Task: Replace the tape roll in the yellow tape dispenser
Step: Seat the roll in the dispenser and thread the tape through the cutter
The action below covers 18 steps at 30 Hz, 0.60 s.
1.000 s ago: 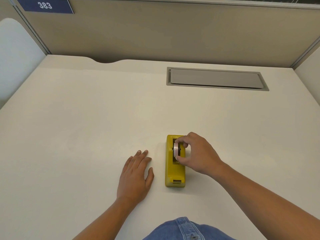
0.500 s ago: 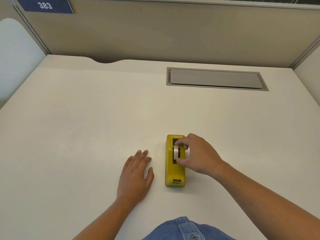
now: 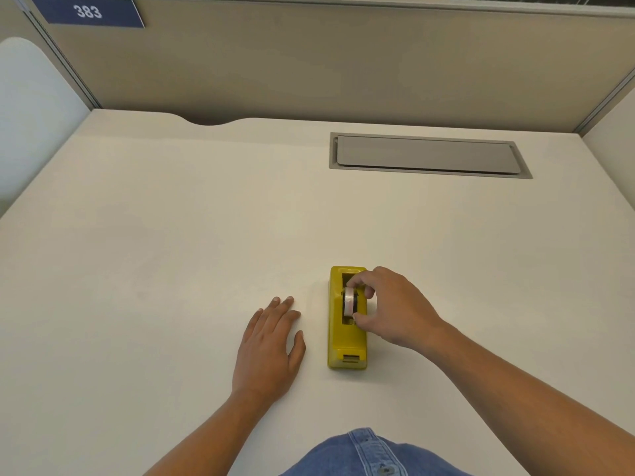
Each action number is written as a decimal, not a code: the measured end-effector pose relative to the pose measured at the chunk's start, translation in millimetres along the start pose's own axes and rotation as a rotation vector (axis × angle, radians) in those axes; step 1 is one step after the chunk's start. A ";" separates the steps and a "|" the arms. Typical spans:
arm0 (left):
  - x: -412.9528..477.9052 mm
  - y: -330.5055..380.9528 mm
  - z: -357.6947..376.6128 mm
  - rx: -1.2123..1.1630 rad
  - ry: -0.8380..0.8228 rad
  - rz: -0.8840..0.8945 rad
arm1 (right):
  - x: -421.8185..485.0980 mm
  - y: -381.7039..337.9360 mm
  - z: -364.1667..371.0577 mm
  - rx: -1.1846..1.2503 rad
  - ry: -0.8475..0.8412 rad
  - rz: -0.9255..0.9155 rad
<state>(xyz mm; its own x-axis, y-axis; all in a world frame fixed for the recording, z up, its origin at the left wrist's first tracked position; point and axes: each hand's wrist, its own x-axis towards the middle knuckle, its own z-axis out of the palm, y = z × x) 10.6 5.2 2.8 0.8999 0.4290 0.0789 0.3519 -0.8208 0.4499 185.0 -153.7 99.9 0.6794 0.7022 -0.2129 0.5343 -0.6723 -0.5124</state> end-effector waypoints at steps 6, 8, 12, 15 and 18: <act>0.2 0.7 -0.7 -0.006 -0.003 -0.003 | -1.7 -0.2 -0.2 0.005 0.003 -0.009; 0.2 1.0 -1.3 -0.008 -0.003 -0.002 | -2.8 -0.5 0.0 0.014 0.002 -0.008; -0.2 1.7 -2.0 -0.013 0.002 0.003 | -8.0 -1.2 -1.2 0.040 0.014 -0.003; 0.0 2.4 -2.3 -0.010 0.002 0.003 | -13.2 -1.8 0.0 0.031 0.069 -0.037; 0.1 3.0 -3.0 -0.012 0.009 0.006 | -16.8 -5.1 3.0 0.018 0.172 -0.078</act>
<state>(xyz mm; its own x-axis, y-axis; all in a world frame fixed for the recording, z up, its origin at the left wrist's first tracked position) 11.0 4.0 6.8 0.8996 0.4275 0.0890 0.3436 -0.8188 0.4600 169.3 -161.4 103.5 0.7132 0.7005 -0.0274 0.5808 -0.6123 -0.5365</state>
